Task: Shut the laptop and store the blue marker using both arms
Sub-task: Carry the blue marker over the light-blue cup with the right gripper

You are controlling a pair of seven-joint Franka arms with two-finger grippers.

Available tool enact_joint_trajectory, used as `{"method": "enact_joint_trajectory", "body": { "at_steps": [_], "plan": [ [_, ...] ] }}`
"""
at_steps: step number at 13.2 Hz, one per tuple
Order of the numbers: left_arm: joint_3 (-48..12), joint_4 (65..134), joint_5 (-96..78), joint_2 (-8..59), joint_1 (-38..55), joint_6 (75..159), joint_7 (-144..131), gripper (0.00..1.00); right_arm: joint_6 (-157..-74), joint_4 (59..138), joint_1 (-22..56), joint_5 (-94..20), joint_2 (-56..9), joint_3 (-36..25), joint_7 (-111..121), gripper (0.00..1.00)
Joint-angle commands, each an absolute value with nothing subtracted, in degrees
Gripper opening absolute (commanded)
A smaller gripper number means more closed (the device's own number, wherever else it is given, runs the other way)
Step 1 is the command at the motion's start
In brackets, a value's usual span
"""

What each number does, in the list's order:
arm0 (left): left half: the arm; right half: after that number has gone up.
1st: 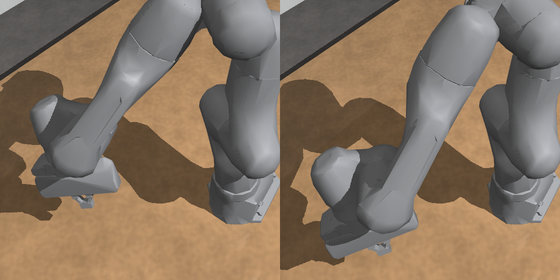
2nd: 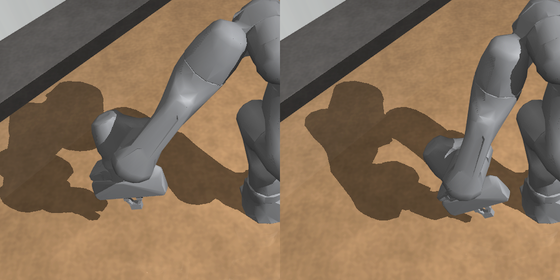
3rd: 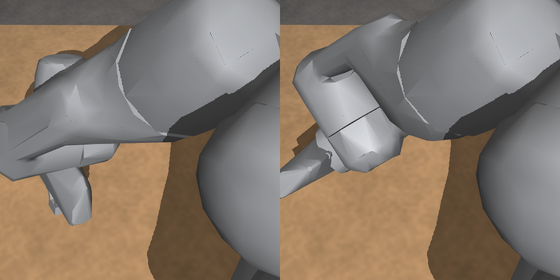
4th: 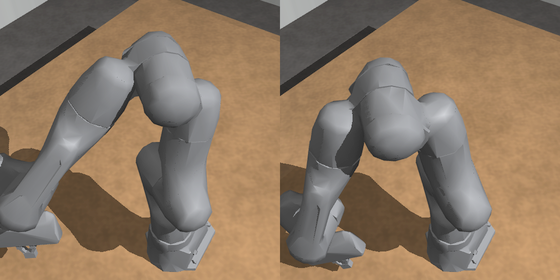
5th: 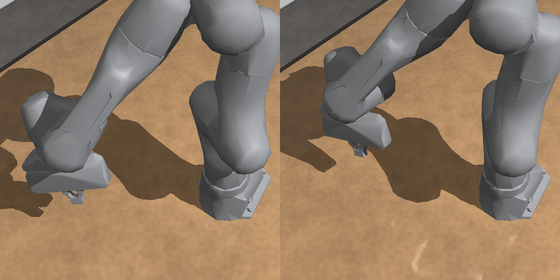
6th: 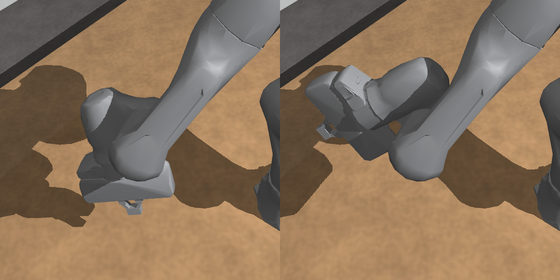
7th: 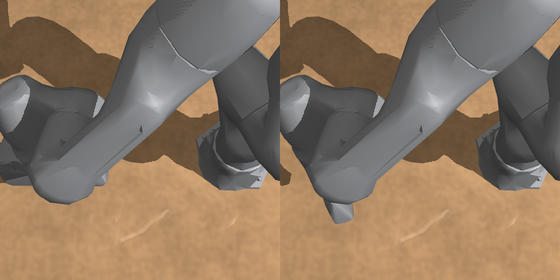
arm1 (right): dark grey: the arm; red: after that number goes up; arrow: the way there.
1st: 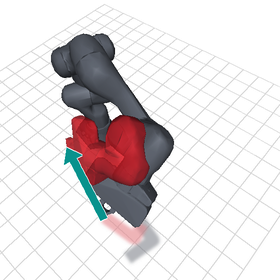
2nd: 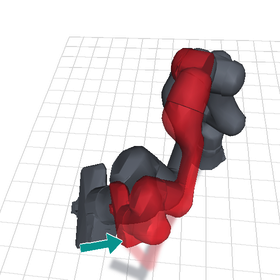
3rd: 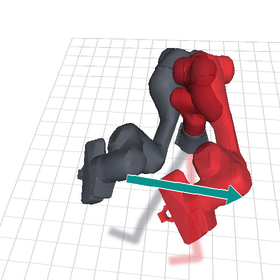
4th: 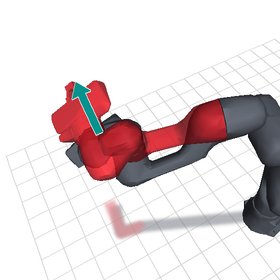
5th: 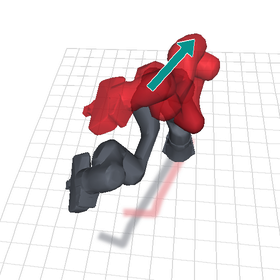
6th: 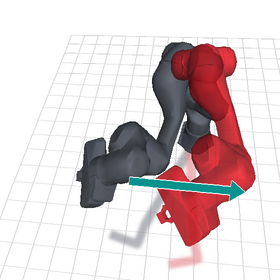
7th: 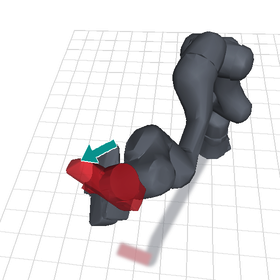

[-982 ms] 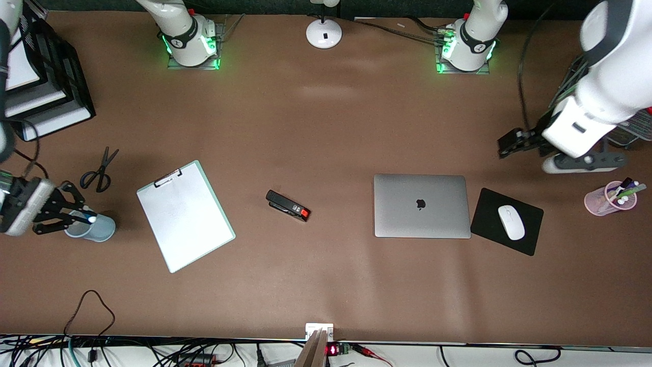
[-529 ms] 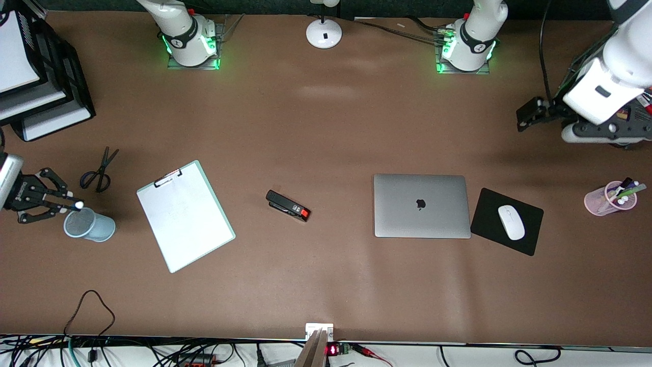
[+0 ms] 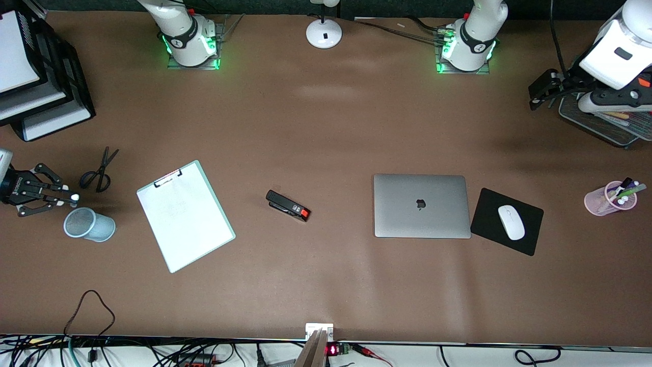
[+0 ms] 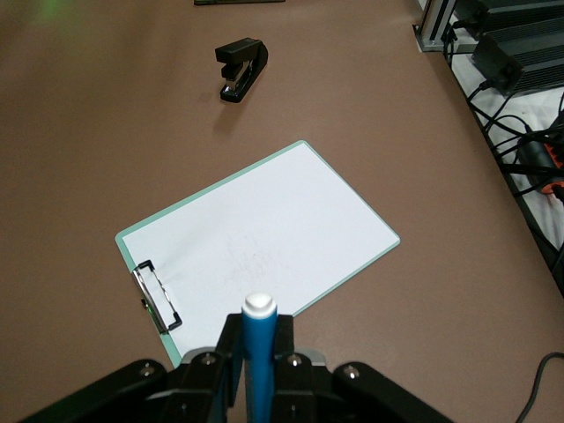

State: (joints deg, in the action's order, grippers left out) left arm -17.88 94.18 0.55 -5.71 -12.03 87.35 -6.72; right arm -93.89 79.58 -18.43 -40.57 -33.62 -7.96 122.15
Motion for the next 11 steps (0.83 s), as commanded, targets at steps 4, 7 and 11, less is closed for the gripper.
{"method": "enact_joint_trajectory", "body": {
  "at_steps": [4, 7, 11],
  "plan": [
    [-18.28, 91.23, 5.89, -4.49, -13.45, 87.19, -4.04, 1.00, -92.29, 70.93, -20.13, -46.93, -41.48, -7.21, 123.48, 0.02],
    [-18.11, 91.05, 4.48, -4.48, -13.54, 87.36, -4.04, 1.00, -92.11, 70.93, -20.13, -46.58, -41.57, -7.21, 125.24, 0.02],
    [-18.11, 90.97, 3.25, -4.48, -14.68, 87.36, -3.96, 1.00, -92.90, 70.93, -20.65, -46.76, -42.89, -7.21, 130.59, 0.02]
  ]
}}
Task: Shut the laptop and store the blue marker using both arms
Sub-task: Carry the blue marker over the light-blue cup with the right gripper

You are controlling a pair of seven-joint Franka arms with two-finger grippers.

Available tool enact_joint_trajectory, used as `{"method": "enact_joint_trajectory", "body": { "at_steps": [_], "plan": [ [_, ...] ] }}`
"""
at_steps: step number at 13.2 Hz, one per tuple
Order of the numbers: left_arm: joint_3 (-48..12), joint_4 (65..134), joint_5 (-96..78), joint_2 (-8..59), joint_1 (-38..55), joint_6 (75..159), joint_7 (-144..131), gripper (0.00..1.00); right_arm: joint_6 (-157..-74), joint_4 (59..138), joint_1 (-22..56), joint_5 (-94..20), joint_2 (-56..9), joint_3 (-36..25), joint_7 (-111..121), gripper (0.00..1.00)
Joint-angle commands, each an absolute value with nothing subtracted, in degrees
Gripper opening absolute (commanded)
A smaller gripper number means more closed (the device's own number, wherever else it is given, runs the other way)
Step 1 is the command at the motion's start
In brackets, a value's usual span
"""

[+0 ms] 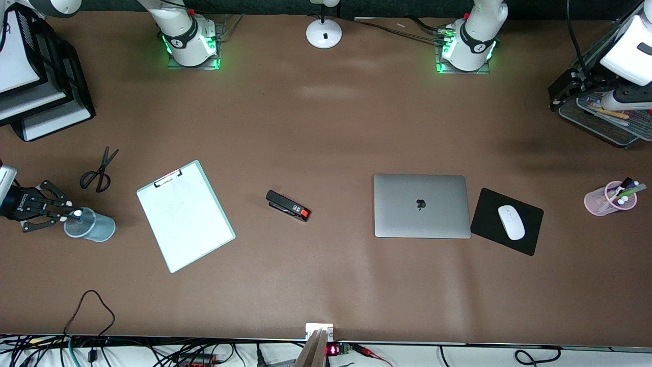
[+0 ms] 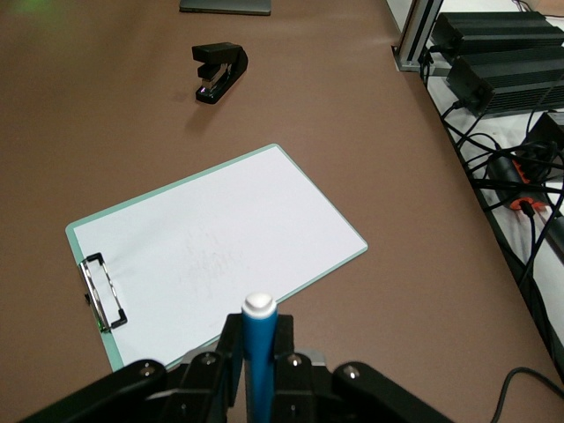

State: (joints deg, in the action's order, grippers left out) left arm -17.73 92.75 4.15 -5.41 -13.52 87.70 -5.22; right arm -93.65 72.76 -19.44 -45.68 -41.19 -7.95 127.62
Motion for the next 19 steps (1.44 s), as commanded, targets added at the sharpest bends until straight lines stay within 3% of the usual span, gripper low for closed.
{"method": "enact_joint_trajectory", "body": {
  "at_steps": [1, 4, 7, 9, 19],
  "plan": [
    [-18.19, 90.62, 3.25, -4.48, -14.59, 87.36, -3.96, 1.00, -92.81, 70.93, -21.09, -46.84, -43.24, -7.21, 131.39, 0.02],
    [-17.67, 89.91, 3.25, -4.48, -13.55, 87.01, -3.96, 1.00, -92.46, 70.93, -21.79, -46.85, -43.33, -7.21, 134.29, 0.02],
    [-7.59, 90.70, 2.99, -4.92, -2.75, 86.66, -2.47, 1.00, -92.02, 71.02, -22.85, -47.02, -44.12, -7.12, 137.02, 0.03],
    [-4.49, 91.05, 2.46, -5.27, 0.25, 86.66, -1.76, 1.00, -90.97, 71.02, -23.20, -47.28, -44.65, -7.12, 137.20, 0.03],
    [-4.66, 91.41, 1.23, -5.10, 0.26, 86.66, -1.76, 1.00, -90.35, 70.93, -24.78, -51.86, -47.90, -7.03, 138.25, 0.03]
  ]
}}
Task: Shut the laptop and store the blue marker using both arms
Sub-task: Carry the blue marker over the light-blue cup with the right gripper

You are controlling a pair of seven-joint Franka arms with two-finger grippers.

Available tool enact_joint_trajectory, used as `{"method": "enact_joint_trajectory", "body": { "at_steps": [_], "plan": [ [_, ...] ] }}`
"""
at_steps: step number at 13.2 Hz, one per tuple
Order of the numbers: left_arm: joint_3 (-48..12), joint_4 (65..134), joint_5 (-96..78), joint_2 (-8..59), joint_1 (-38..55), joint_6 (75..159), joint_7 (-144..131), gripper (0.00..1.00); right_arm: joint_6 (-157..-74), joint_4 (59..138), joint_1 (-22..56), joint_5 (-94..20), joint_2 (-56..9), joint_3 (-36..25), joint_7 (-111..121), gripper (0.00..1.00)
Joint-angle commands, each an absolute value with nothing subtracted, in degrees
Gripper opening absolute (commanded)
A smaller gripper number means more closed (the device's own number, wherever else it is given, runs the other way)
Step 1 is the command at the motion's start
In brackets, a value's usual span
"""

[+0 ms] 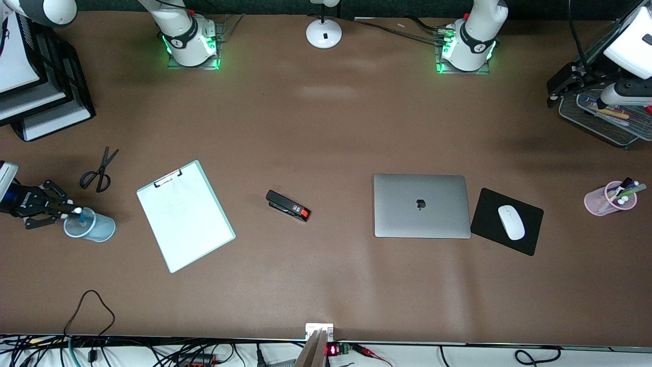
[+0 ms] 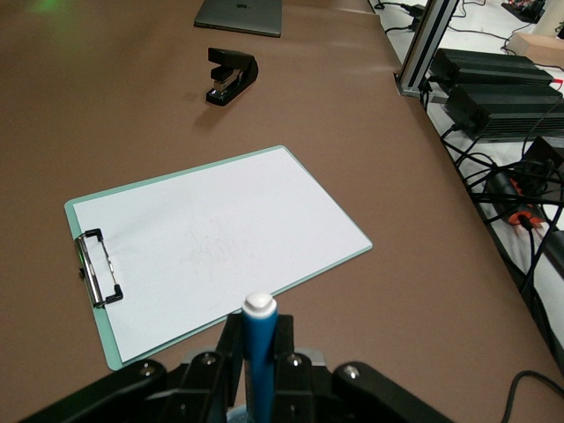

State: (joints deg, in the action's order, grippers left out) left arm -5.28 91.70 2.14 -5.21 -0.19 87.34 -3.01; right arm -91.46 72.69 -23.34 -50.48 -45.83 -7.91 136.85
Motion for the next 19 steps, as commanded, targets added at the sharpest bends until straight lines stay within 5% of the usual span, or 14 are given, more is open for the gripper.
{"method": "enact_joint_trajectory", "body": {
  "at_steps": [1, 18, 19],
  "plan": [
    [-4.66, 91.41, 1.14, -5.10, 0.09, 86.66, -1.76, 1.00, -90.70, 70.93, -24.87, -51.94, -48.42, -7.03, 139.21, 0.03],
    [-4.66, 91.49, 1.23, -4.22, -0.09, 86.66, -1.67, 1.00, -93.08, 70.05, -26.72, -51.94, -51.59, -7.12, 141.33, 0.05],
    [-4.66, 91.67, 1.14, -4.13, -0.09, 86.66, -1.67, 1.00, -93.08, 70.05, -26.81, -51.86, -51.59, -7.12, 141.07, 0.11]
  ]
}}
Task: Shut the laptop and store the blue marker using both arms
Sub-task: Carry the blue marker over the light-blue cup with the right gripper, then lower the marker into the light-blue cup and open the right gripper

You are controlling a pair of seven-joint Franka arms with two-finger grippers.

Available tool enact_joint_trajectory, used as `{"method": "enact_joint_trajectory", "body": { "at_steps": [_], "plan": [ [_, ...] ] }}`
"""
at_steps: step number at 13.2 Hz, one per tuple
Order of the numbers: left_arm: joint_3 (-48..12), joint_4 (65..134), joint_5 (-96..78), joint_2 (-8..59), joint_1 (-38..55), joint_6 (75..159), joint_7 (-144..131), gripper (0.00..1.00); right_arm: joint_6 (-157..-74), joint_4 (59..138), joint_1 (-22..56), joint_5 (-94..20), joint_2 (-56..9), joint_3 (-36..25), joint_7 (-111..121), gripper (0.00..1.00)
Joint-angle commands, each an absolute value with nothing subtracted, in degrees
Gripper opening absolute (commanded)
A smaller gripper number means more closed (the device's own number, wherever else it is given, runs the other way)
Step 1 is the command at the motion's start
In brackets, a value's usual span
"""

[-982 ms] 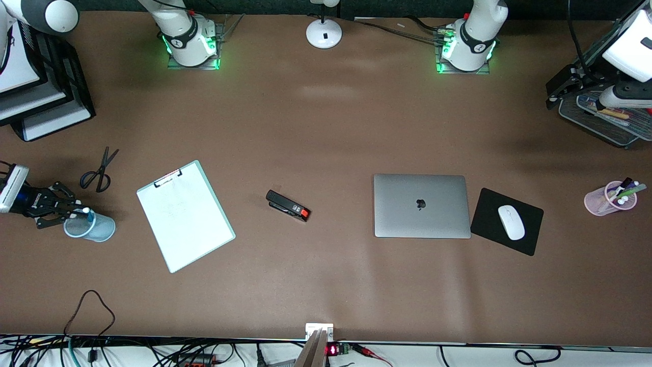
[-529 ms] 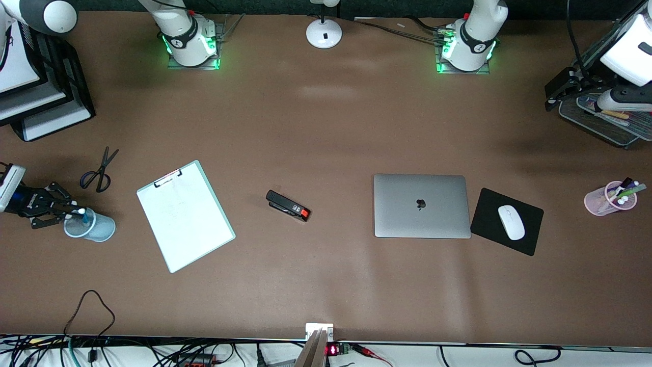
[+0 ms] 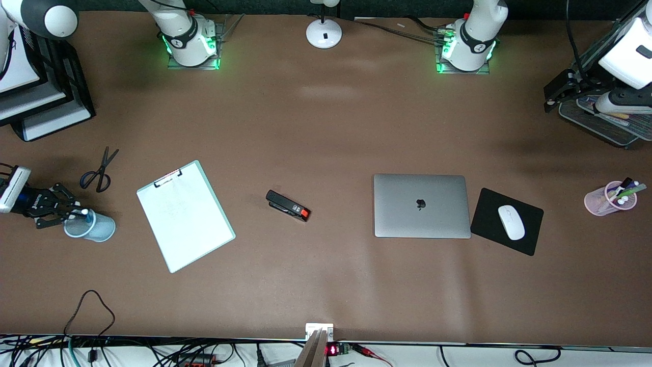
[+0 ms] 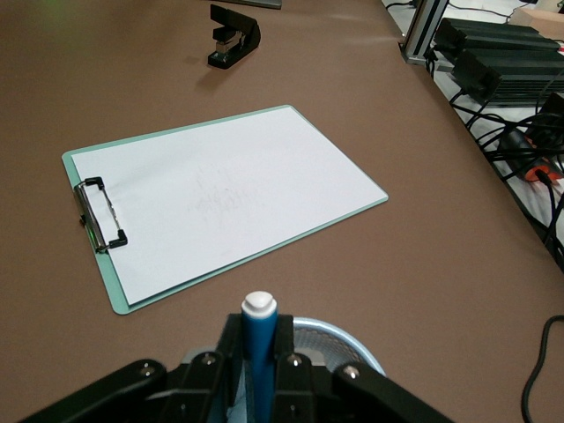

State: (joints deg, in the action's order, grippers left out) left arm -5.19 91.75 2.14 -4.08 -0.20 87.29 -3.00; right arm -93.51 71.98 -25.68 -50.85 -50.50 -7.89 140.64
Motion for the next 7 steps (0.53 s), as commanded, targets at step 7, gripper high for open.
{"method": "enact_joint_trajectory", "body": {
  "at_steps": [7],
  "plan": [
    [-4.66, 91.85, 1.14, -4.13, -0.26, 86.66, -1.58, 1.00, -90.45, 69.96, -26.64, -50.89, -47.74, -7.56, 130.10, 1.00]
  ]
}}
